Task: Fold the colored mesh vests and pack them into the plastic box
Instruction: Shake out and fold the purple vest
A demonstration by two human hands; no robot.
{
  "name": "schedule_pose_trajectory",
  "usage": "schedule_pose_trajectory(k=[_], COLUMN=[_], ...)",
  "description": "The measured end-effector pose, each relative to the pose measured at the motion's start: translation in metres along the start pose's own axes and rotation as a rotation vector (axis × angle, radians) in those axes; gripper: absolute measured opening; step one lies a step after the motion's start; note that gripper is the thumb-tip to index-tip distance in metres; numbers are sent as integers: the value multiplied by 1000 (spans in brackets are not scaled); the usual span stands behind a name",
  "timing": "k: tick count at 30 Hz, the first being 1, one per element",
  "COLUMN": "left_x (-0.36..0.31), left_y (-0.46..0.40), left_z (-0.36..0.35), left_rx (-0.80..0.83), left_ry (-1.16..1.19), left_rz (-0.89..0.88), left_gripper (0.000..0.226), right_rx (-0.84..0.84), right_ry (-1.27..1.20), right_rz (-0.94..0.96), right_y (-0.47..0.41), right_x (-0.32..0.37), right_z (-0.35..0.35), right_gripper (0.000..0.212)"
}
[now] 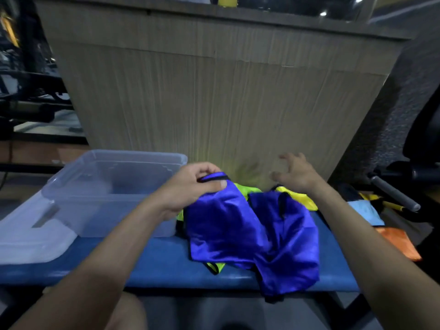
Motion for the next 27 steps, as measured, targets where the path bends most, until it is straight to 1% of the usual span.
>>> schedule_pose_trajectory(k=[1,3,4,5,6,8,12,14,17,19,21,24,27], left_x=[-20,-54,-68,-80,-90,-105,-116,-115,-116,-122,-131,-145,-155], left_y=[-1,0,1,3,6,10,20,25,31,36,40,43,42], left_z=[2,1,0,-1,-1,1,11,14,18,21,23,20,18], left_rx=[57,181,228,261,281,294,222,167,75,21,2,36,69], left_ry=[-54,-131,-167,-204,-239,-272,-275,-249,-202,-195,-217,-300,-341], left_rz=[-27,-74,-97,-114,-124,-147,-178,-168,-190,-227,-269,-336,-363], left_gripper=[7,12,15,17,18,19,24,30,34,34,32,30,28], right_rx=[84,400,505,537,511,417,274,199,127,113,127,206,250], right_ry=[-127,-514,-627,-666,-691,-788,-933,-944,-847,-777,-756,-793,-888], right_rz=[128,358,436,508,550,565,595,635,683,699,714,724,696], right_y=[14,55,72,84,89,92,99,102,107,110,114,120,119], right_x=[25,77,95,108,118,125,125,123,125,127,131,141,148], right_z=[-4,-18,-22,-22,-19,-11,7,16,27,31,35,36,37], right_gripper=[72,60,59,57,54,47,33,25,15,8,8,13,16])
Point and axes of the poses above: each hand's wrist, its own y-axis away from the middle knuckle, its own z-axis out of the back of the hand, x = y × z, the point moved 7 cm from there along -y, towards the middle knuckle, and after that the axes turned 4 degrees about -y, right-handed, at the moved point
